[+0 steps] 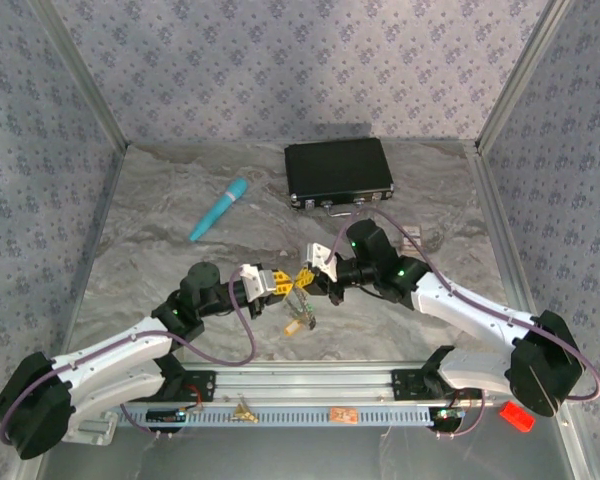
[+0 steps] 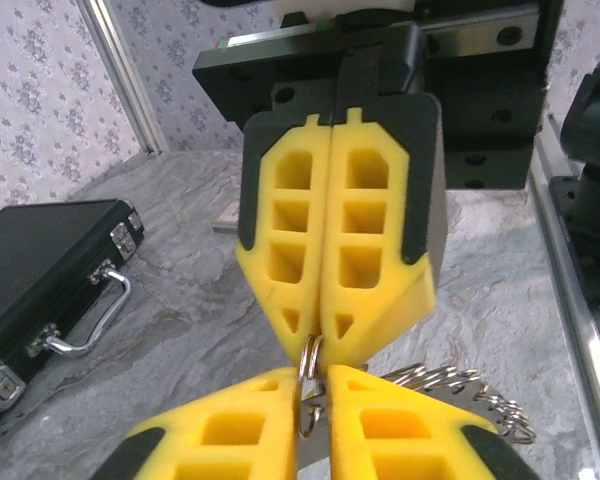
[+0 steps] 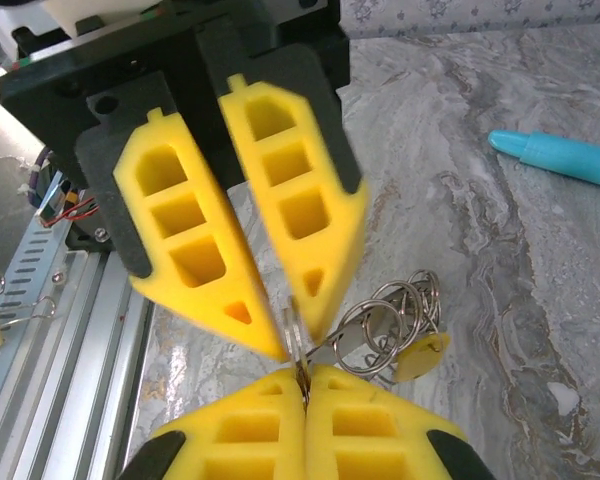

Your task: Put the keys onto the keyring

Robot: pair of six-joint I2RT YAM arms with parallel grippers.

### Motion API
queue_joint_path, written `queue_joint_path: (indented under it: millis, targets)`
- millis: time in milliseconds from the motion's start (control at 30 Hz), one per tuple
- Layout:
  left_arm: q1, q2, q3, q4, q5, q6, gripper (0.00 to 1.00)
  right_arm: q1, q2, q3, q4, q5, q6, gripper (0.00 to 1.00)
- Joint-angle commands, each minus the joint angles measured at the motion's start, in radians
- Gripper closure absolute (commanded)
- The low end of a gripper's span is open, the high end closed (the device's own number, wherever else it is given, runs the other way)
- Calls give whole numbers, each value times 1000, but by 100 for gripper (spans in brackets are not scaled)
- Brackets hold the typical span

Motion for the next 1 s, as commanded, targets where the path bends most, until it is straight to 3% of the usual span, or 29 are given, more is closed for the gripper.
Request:
queue_joint_path:
  millis: [0,100,400,467,600,667,800,967]
  targets:
    - [-1,-24,54,-77,-16,34,82,10,-21,59,-84,50,-61,100]
    - [-1,-21,86,-167,-19,72,82,41,-10,108,-199,128,-136,100]
    - [-2,27,123,-204,7,91,82,113,48,215,-344,232,-235,100]
    - [-1,33,128,-209,17,97,85,121,51,226,-343,232,-239,100]
    - [-1,30,132,-211,29,105,100,130,55,234,-350,241,-238,100]
    - [-2,22,127,-209,33,108,100,119,42,220,-331,244,-221,100]
    - [-1,3,99,-162,41,112,100,62,-6,146,-270,190,-152,73]
    - [-1,-2,79,-117,54,123,100,26,-33,96,-234,127,-98,68]
